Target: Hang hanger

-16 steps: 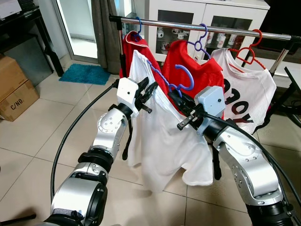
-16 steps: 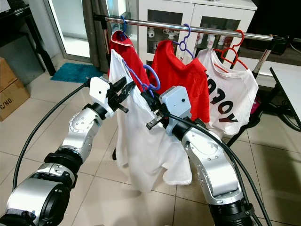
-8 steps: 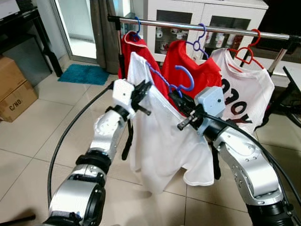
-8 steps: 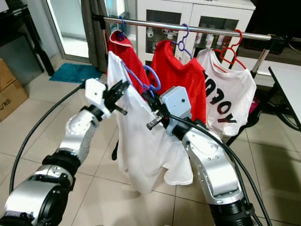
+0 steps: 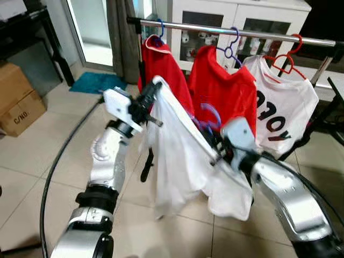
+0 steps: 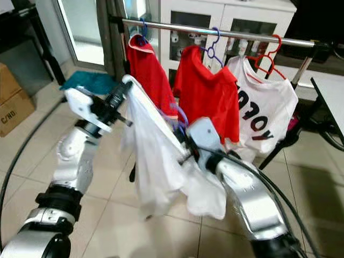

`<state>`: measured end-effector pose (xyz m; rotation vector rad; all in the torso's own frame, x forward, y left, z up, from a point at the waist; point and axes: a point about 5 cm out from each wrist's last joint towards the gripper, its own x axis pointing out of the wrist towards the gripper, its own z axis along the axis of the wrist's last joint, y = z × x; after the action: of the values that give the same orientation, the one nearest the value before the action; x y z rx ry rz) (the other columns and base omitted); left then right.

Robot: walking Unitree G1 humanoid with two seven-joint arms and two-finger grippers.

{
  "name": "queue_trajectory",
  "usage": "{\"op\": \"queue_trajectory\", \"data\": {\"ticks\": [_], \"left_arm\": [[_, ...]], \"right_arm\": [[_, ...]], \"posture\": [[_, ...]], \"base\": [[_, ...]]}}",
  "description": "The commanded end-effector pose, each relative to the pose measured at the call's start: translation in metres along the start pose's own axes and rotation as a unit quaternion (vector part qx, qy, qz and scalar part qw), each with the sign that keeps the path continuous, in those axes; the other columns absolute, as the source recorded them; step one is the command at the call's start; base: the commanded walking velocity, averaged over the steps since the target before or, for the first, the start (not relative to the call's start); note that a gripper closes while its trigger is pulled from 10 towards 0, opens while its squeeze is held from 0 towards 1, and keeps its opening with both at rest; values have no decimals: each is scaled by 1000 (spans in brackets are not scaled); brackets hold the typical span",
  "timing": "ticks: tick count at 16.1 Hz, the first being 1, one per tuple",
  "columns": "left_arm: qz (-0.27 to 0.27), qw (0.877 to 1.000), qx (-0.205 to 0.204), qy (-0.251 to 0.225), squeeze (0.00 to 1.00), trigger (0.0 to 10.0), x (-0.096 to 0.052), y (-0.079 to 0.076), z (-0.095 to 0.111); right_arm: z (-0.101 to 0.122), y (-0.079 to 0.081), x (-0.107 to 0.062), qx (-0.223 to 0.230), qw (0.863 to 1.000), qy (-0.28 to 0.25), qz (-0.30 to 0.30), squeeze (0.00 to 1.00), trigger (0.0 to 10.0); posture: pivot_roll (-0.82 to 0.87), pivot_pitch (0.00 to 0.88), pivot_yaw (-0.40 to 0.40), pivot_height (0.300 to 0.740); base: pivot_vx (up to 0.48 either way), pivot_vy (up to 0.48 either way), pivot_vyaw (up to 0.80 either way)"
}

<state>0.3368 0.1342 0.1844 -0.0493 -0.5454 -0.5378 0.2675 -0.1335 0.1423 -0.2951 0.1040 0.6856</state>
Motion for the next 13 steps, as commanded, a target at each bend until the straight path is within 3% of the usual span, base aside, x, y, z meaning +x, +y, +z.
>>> {"op": "queue_trajectory", "data": {"ticks": [1, 3, 4, 6, 7, 9, 10, 11, 12, 13], "left_arm": [[49, 998, 24, -27, 0, 0, 5, 18, 17], [156, 984, 86, 12, 0, 0, 3, 67, 30], [172, 979, 104, 30, 0, 0, 1, 78, 32], [222, 952, 173, 119, 0, 0, -11, 121, 37], [222, 952, 173, 119, 0, 0, -11, 121, 37], [237, 941, 177, 163, 0, 0, -16, 132, 33], [224, 937, 158, 218, 0, 0, -20, 131, 17], [198, 940, 134, 243, 0, 0, -20, 122, 3], [129, 955, 96, 250, 0, 0, -13, 95, -15], [72, 960, 69, 261, 0, 0, -9, 68, -32]], "right_arm": [[-3, 1, -4, -7, 1000, 8, 19, 0, 0], [0, 1, -14, -6, 999, -6, 53, 0, 0], [2, 0, -17, -4, 998, -14, 59, 0, 0], [13, 1, -28, 29, 994, -55, 85, 0, 0], [13, 1, -28, 29, 994, -55, 85, 0, 0], [21, 1, -32, 53, 990, -84, 97, 0, 0], [29, 2, -32, 76, 986, -111, 100, 0, 0], [32, 1, -29, 84, 985, -120, 91, 0, 0], [35, -1, -22, 104, 984, -128, 61, 0, 0], [37, -2, -15, 125, 982, -135, 36, 0, 0]], "posture": [[-161, 0, -19, 740], [-156, 0, -24, 740], [-158, 0, -22, 740], [-164, 0, -17, 740], [-164, 0, -17, 740], [-169, 0, -11, 740], [-172, 0, -8, 740], [-173, 0, -6, 740], [-172, 0, -7, 740], [-169, 0, -9, 740]], "base": [[0, 0, 0], [0, 0, 0], [0, 0, 0], [0, 0, 0], [0, 0, 0], [0, 0, 0], [0, 0, 0], [0, 0, 0], [0, 0, 0], [0, 0, 0]]}}
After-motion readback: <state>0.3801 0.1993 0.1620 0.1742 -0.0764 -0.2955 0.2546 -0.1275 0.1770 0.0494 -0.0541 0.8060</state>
